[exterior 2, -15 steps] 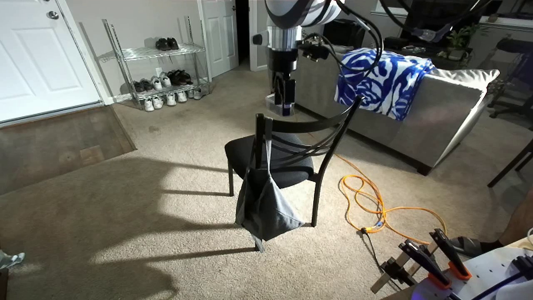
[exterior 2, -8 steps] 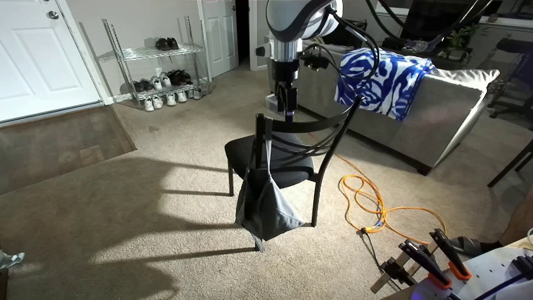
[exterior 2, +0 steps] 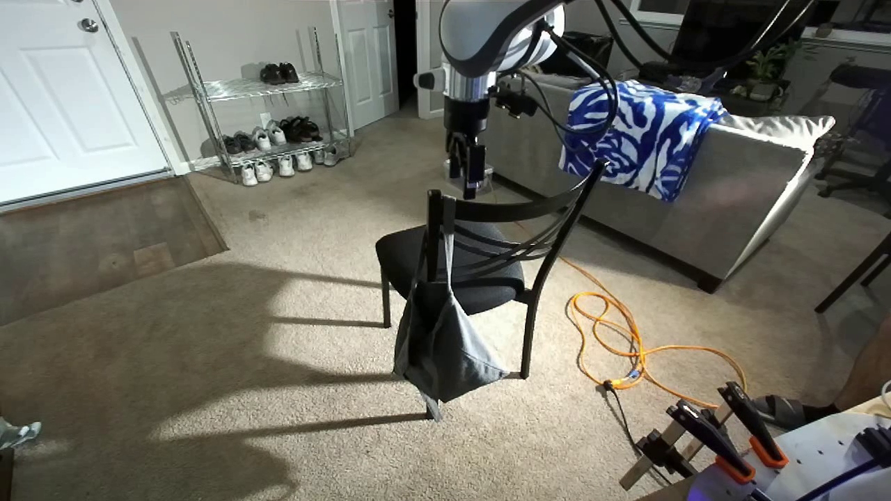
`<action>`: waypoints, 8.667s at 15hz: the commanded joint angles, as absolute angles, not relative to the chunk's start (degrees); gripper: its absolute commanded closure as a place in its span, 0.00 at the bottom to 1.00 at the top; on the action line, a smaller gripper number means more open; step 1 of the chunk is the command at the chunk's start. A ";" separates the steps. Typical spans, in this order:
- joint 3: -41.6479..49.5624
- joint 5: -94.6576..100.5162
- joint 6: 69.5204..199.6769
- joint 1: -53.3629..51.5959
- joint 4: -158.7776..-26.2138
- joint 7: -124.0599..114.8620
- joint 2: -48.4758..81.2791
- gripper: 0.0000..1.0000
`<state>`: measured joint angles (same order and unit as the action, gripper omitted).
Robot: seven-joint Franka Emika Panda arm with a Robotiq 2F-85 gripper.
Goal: Move the grey bag to the right side of the chair
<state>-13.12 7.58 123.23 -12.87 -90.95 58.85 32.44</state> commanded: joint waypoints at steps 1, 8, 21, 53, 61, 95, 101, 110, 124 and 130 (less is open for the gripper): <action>-13.46 9.49 125.46 -12.96 -89.48 60.21 34.21 0.00; -14.13 10.63 124.81 -12.85 -88.30 61.69 35.94 0.33; -14.99 9.72 126.29 -12.41 -91.08 61.92 33.23 0.96; -14.58 3.97 121.32 -10.90 -92.44 61.32 31.16 0.00; -14.03 5.12 122.46 -11.70 -88.53 60.14 35.13 0.00; -16.68 2.84 134.34 -10.90 -98.80 60.22 18.57 0.99; -17.64 0.74 129.78 -10.97 -97.24 62.53 19.01 0.99; -20.40 -5.89 107.02 -11.19 -98.90 79.11 13.93 0.99; -11.51 3.05 88.76 -9.82 -98.48 77.81 6.99 0.99; -7.84 0.69 90.30 -5.78 -100.37 78.04 5.69 0.99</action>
<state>-9.03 2.61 89.09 -7.93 -97.21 77.47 8.65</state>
